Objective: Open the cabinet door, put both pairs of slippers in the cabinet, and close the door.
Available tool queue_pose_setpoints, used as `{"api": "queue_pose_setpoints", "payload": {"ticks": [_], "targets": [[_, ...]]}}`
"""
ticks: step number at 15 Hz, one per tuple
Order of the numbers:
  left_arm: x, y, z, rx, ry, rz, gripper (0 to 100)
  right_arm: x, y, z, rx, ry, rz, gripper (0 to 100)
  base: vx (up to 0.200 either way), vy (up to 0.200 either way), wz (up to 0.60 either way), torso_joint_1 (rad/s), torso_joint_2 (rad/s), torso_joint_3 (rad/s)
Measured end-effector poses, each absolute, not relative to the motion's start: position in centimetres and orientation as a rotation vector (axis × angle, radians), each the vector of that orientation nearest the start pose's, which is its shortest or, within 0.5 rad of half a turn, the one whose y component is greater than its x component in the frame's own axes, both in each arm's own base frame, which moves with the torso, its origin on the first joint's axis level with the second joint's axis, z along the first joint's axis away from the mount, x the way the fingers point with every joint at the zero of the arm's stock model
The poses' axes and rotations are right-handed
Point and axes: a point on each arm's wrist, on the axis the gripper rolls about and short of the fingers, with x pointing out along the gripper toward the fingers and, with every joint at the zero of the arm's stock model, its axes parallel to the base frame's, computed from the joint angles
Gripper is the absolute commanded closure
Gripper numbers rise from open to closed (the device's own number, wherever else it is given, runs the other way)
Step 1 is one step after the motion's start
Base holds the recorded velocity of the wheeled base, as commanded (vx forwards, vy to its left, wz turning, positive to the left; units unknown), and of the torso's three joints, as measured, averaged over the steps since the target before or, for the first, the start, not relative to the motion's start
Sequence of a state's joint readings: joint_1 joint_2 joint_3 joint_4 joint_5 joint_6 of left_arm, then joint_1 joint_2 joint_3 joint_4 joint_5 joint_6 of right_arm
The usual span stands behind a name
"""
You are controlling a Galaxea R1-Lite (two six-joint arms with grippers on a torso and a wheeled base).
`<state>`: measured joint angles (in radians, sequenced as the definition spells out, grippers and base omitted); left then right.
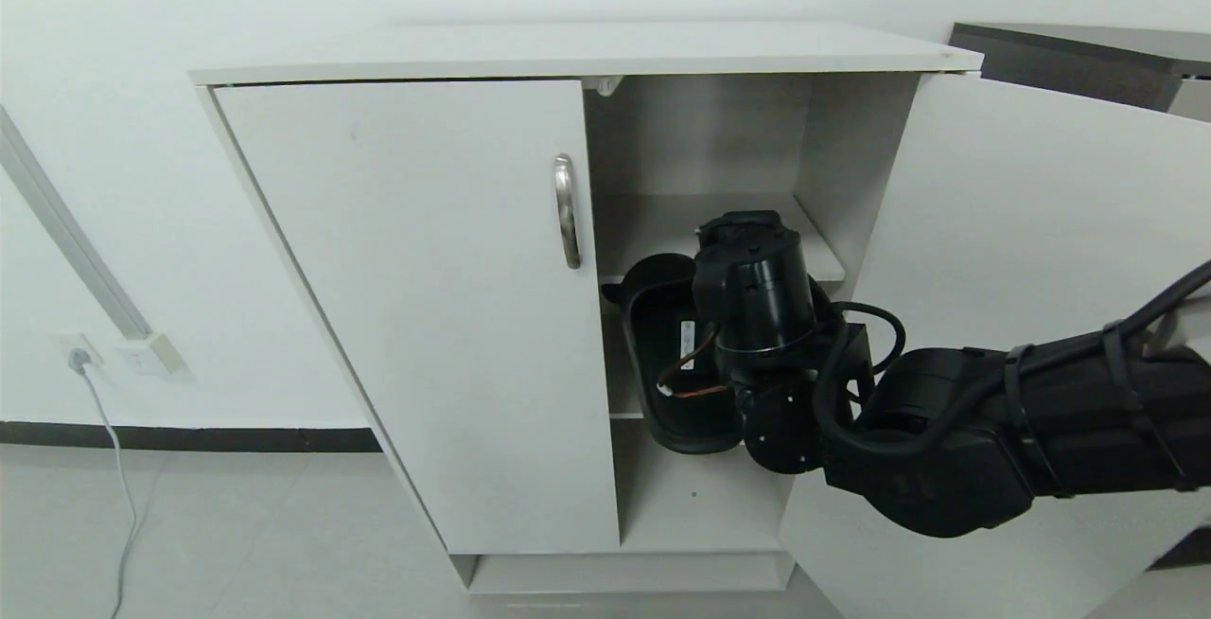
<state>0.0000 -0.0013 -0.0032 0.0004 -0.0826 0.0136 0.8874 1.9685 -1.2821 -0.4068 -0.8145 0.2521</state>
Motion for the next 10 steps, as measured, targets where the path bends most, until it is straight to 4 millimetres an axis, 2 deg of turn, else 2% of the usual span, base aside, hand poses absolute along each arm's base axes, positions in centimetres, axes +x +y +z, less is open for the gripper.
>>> {"api": "queue_pose_setpoints", "payload": {"ticks": [5, 10], "targets": [[-2.3, -0.2, 7.6, 0.014, -0.005, -0.083, 100, 26.5, 28.5, 20.4, 0.039, 0.178, 0.029, 100, 0.2, 0.0, 0.0, 0.0, 0.0, 0.002], [-2.3, -0.2, 7.6, 0.013, -0.005, -0.083, 100, 27.1, 28.4, 20.5, 0.046, 0.175, 0.017, 100, 0.0, 0.0, 0.0, 0.0, 0.0, 0.0]]}}
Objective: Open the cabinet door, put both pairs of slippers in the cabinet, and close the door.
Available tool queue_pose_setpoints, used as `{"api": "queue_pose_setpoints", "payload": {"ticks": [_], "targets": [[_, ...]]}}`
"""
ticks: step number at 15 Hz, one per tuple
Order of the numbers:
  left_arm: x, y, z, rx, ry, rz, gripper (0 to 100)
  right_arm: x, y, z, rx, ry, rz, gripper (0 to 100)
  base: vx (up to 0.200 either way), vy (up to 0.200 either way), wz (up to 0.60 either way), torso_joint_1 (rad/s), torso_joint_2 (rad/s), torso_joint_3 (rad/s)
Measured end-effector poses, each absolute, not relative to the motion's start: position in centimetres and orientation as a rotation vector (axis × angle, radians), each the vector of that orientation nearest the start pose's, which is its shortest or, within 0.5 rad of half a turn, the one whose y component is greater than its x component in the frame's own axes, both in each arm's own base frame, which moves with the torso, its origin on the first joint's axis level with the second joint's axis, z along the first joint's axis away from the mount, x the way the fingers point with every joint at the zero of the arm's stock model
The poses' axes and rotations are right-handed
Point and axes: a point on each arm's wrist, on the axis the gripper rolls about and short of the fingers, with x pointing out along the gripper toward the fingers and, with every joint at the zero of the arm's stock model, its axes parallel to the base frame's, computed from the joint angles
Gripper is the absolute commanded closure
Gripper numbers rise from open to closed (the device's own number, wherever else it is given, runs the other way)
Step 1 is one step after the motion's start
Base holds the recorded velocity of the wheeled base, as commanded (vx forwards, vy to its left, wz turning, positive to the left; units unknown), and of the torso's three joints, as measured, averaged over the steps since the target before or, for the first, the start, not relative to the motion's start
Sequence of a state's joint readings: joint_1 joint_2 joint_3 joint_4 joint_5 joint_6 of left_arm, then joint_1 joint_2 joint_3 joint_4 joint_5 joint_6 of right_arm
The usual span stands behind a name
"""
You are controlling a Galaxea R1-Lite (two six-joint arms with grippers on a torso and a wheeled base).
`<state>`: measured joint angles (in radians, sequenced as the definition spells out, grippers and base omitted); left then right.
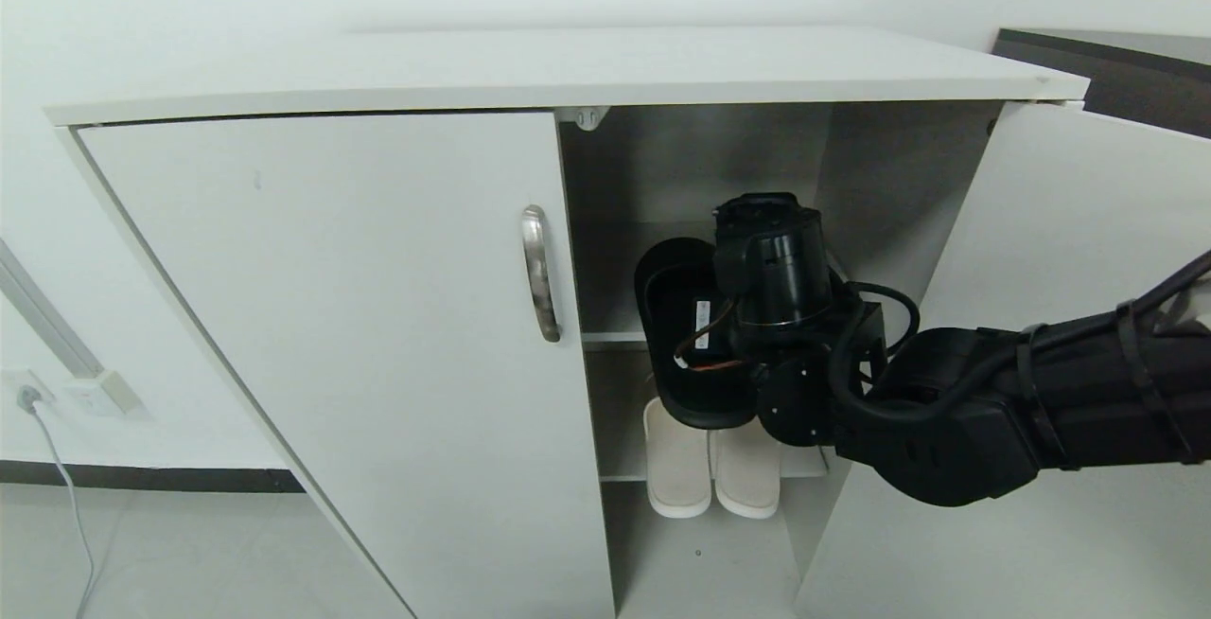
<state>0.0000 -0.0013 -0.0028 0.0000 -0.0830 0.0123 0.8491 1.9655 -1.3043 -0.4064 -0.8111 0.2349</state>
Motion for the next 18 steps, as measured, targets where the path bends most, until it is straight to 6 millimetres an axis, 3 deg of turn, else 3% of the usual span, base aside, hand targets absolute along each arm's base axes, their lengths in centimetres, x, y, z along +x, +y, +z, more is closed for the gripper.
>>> {"api": "queue_pose_setpoints", "payload": {"ticks": [4, 18], "targets": [[-2.3, -0.2, 7.6, 0.013, -0.005, -0.083, 100, 27.6, 28.2, 20.7, 0.047, 0.174, 0.01, 100, 0.0, 0.0, 0.0, 0.0, 0.0, 0.0], [-2.3, -0.2, 7.6, 0.011, -0.005, -0.081, 100, 33.2, 28.4, 21.5, 0.061, 0.168, -0.035, 100, 0.0, 0.0, 0.0, 0.0, 0.0, 0.0]]}}
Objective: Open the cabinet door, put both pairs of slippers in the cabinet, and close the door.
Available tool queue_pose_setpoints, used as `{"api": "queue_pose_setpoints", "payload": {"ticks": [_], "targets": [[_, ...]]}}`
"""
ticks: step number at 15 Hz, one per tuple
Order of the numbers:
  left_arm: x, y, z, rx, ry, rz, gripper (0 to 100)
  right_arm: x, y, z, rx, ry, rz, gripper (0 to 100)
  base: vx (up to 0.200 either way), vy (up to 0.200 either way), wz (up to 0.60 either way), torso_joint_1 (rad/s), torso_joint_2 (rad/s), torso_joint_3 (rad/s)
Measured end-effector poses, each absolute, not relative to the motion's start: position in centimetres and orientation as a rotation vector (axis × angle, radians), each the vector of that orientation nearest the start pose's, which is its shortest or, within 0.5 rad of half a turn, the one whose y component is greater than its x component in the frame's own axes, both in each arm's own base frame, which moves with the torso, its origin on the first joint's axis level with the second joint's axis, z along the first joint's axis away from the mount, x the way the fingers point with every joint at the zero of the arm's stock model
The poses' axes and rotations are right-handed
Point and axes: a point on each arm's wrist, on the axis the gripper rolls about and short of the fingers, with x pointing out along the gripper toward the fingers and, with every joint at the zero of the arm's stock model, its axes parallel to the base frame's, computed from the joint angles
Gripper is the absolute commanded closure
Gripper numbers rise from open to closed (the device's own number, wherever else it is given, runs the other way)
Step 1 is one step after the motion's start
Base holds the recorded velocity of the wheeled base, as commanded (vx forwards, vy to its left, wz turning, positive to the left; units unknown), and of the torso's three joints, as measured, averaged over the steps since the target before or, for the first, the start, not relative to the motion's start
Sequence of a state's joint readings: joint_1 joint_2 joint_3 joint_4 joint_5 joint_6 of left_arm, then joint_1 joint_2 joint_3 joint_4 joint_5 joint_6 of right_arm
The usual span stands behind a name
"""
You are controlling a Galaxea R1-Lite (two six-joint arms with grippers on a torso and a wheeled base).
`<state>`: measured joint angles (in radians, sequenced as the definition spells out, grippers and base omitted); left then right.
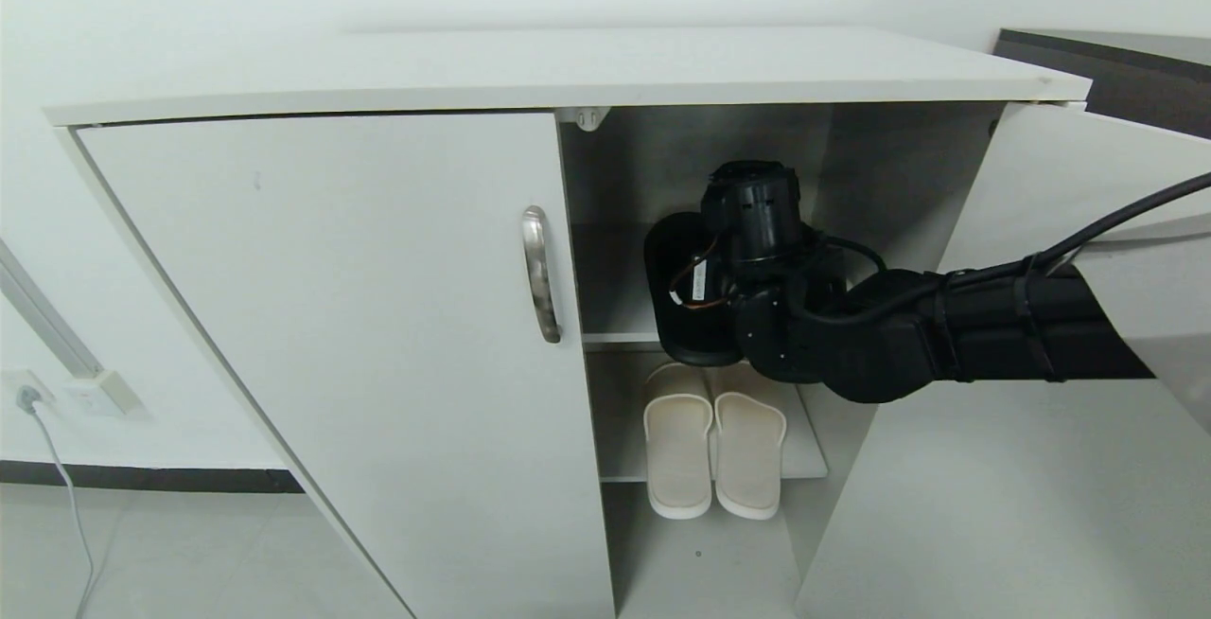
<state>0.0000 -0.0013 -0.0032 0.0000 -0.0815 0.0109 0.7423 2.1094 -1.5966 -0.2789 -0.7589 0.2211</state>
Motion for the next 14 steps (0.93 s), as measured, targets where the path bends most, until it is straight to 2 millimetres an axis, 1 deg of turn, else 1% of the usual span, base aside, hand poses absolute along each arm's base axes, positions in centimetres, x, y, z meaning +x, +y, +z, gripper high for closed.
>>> {"api": "queue_pose_setpoints", "payload": {"ticks": [3, 7, 8, 14], "targets": [[-2.3, -0.2, 7.6, 0.011, -0.005, -0.081, 100, 33.9, 28.2, 21.3, 0.059, 0.178, -0.011, 100, 0.0, 0.0, 0.0, 0.0, 0.0, 0.0], [-2.3, -0.2, 7.6, 0.011, -0.004, -0.081, 100, 34.5, 28.4, 21.8, 0.053, 0.173, -0.015, 100, 0.0, 0.0, 0.0, 0.0, 0.0, 0.0], [-2.3, -0.2, 7.6, 0.011, -0.004, -0.081, 100, 34.5, 28.4, 21.9, 0.055, 0.171, -0.016, 0, 0.0, 0.0, 0.0, 0.0, 0.0, 0.0], [-2.3, -0.2, 7.6, 0.011, -0.004, -0.08, 100, 34.3, 28.4, 21.4, 0.038, 0.189, -0.015, 0, 0.0, 0.0, 0.0, 0.0, 0.0, 0.0]]}}
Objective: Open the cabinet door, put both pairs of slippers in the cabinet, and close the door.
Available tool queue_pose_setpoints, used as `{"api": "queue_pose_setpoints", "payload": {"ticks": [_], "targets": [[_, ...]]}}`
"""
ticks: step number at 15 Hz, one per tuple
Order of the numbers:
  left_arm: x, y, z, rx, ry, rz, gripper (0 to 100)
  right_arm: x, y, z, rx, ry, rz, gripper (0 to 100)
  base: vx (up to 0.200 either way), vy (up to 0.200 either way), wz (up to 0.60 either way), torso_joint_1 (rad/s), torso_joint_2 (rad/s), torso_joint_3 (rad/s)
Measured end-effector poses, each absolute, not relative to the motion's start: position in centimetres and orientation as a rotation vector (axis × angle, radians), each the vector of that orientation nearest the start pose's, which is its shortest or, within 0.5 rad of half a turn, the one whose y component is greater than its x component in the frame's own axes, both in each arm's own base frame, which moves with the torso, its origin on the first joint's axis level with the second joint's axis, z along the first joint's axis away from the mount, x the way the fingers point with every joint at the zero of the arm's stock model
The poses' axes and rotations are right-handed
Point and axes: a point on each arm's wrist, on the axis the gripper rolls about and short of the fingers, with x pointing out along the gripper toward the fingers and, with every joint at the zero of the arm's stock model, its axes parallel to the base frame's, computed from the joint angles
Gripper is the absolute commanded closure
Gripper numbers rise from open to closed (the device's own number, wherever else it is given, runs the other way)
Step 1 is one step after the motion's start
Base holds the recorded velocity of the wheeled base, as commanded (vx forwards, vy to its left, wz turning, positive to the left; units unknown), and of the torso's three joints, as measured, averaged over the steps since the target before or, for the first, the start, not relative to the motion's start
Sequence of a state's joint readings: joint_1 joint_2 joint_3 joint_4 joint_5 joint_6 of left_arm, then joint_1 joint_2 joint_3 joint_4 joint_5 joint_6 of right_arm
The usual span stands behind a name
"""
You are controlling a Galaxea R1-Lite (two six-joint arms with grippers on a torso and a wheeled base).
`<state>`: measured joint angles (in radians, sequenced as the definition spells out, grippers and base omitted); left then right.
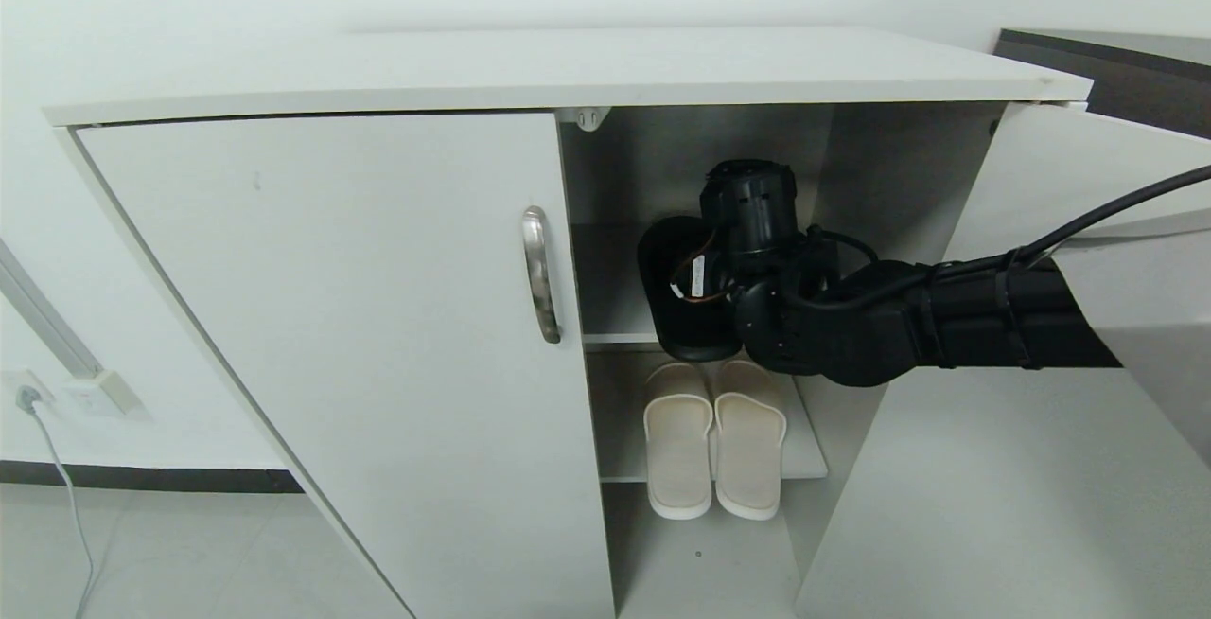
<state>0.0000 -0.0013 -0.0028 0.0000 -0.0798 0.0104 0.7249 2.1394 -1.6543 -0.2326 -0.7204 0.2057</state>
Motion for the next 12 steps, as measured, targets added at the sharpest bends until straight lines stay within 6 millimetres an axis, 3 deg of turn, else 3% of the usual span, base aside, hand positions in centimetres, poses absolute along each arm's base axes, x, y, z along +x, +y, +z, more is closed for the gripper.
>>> {"api": "queue_pose_setpoints", "payload": {"ticks": [5, 12], "targets": [[-2.3, -0.2, 7.6, 0.011, -0.005, -0.08, 100, 31.6, 28.1, 21.9, 0.022, 0.204, 0.017, 0, 0.0, 0.0, 0.0, 0.0, 0.0, 0.0], [-2.3, -0.2, 7.6, 0.011, -0.005, -0.08, 100, 25.1, 27.1, 22.8, 0.013, 0.223, 0.118, 0, 0.0, 0.0, 0.0, 0.0, 0.0, 0.0]]}}
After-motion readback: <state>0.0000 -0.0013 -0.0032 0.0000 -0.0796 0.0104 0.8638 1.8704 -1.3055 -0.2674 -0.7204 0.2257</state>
